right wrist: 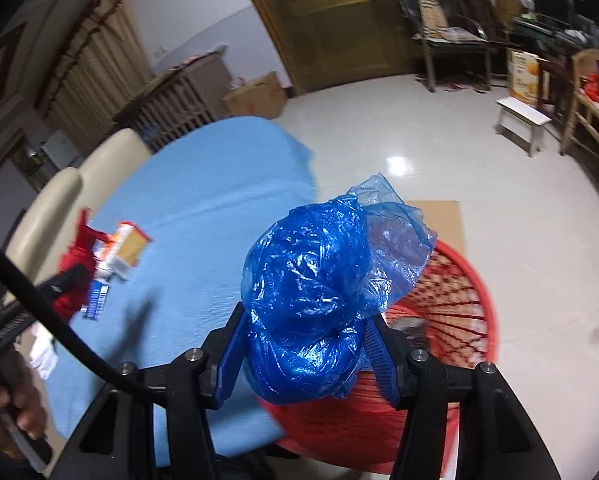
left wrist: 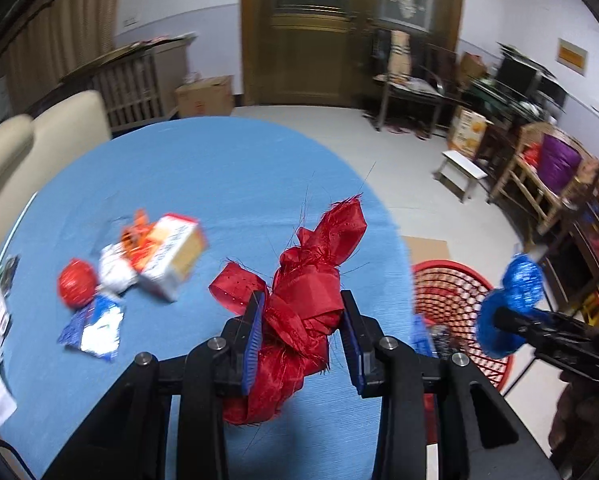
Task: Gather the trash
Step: 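Carry both bags to the red basket and open both grippers to drop them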
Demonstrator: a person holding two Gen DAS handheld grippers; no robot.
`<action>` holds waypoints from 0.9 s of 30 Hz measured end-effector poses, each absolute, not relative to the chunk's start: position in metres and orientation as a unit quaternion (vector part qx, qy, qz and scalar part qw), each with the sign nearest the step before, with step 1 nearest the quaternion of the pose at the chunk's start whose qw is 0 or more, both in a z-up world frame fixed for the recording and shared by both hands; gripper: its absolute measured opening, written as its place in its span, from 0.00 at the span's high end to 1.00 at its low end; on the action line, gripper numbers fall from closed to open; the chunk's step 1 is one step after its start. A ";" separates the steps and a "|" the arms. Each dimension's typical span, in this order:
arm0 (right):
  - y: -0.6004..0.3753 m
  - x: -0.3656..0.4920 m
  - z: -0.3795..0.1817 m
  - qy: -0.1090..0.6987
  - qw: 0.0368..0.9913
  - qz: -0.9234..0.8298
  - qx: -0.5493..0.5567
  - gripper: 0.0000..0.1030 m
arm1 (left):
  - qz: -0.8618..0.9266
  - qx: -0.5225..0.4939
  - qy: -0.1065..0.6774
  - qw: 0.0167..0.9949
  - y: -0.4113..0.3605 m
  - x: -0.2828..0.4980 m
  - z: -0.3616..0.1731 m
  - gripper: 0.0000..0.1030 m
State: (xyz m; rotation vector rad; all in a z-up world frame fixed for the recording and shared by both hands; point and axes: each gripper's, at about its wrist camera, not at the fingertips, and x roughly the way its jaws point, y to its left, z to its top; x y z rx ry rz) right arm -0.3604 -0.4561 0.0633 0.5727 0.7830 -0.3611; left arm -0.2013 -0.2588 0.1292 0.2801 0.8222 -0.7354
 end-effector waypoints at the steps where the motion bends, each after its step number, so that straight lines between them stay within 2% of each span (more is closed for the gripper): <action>1: -0.462 -0.363 0.057 0.384 0.863 -0.176 0.276 0.43 | -0.358 0.136 0.389 0.838 -0.268 -0.207 0.129 0.64; 4: -0.476 -0.369 0.044 0.404 0.847 -0.187 0.290 0.41 | -0.375 0.148 0.387 0.829 -0.286 -0.216 0.128 0.64; 7: -0.486 -0.368 0.021 0.439 0.820 -0.198 0.309 0.33 | -0.394 0.160 0.388 0.818 -0.304 -0.226 0.126 0.64; 11: -0.501 -0.377 0.014 0.438 0.807 -0.213 0.335 0.26 | -0.416 0.176 0.392 0.802 -0.325 -0.239 0.121 0.64; 25: -0.535 -0.421 0.057 0.344 0.828 -0.250 0.366 0.25 | -0.477 0.208 0.424 0.741 -0.386 -0.271 0.095 0.62; 27: -0.536 -0.428 0.062 0.331 0.830 -0.254 0.371 0.25 | -0.486 0.212 0.433 0.729 -0.398 -0.274 0.088 0.54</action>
